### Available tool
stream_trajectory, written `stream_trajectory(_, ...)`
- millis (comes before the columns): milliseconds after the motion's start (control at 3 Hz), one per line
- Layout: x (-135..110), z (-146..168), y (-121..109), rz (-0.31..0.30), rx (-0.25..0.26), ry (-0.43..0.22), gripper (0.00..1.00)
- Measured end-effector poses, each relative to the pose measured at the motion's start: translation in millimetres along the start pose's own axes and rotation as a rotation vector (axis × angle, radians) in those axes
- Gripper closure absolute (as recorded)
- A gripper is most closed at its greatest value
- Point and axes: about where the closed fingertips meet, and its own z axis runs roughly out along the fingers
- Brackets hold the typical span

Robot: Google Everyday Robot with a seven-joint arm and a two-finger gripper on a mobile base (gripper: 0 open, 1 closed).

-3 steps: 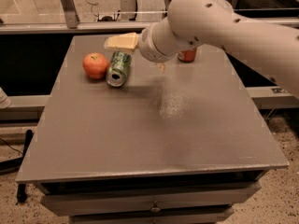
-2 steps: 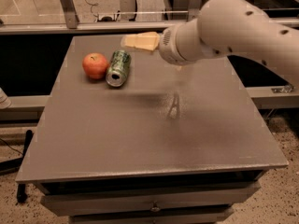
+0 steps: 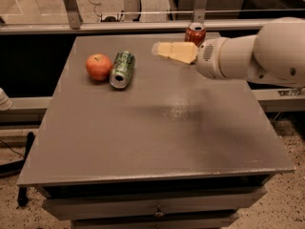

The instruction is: Move green can near apple

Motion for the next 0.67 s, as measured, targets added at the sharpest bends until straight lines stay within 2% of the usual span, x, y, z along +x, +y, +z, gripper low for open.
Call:
stream_trajectory(333,-4.5,-25.4,-19.1,-0.148,0.012,-0.018,0.00)
stream_trajectory(667,-4.9,-28.1,-19.4,-0.239,0.016,-0.020,0.00)
